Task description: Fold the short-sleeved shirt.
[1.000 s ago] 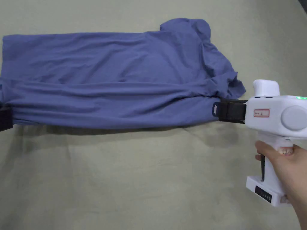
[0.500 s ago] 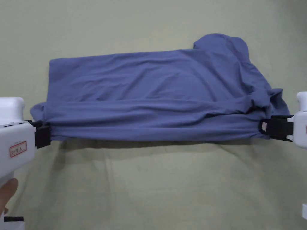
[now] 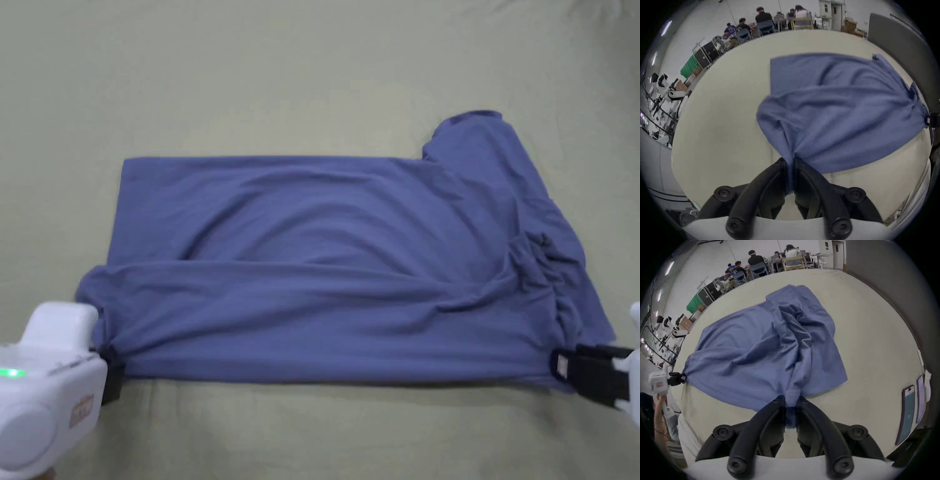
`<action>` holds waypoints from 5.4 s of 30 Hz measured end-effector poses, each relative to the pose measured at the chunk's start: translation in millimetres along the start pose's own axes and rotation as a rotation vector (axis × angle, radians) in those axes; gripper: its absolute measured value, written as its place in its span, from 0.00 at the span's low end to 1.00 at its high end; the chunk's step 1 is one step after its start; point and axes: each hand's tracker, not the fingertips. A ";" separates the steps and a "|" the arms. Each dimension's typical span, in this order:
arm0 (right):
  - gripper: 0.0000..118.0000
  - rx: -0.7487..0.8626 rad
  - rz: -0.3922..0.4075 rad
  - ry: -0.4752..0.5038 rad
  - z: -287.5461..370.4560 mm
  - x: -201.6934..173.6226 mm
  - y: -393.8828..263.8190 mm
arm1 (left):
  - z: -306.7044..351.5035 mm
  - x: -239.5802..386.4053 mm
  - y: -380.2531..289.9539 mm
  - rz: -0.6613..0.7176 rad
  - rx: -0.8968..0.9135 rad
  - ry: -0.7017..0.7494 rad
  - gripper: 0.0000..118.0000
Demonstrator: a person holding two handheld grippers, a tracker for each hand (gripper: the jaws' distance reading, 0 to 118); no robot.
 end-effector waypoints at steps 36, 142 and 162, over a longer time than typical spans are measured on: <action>0.02 0.221 0.047 0.042 54.1 -45.4 89.0 | -103.0 -72.0 281.5 0.225 -0.004 -0.122 0.70; 0.02 0.137 0.161 0.010 78.9 -93.1 1.6 | -34.6 -16.5 41.9 0.192 -0.001 -0.202 0.82; 0.02 0.132 0.186 -0.008 67.9 -95.2 8.9 | 75.7 -71.3 49.3 0.035 0.099 0.264 0.04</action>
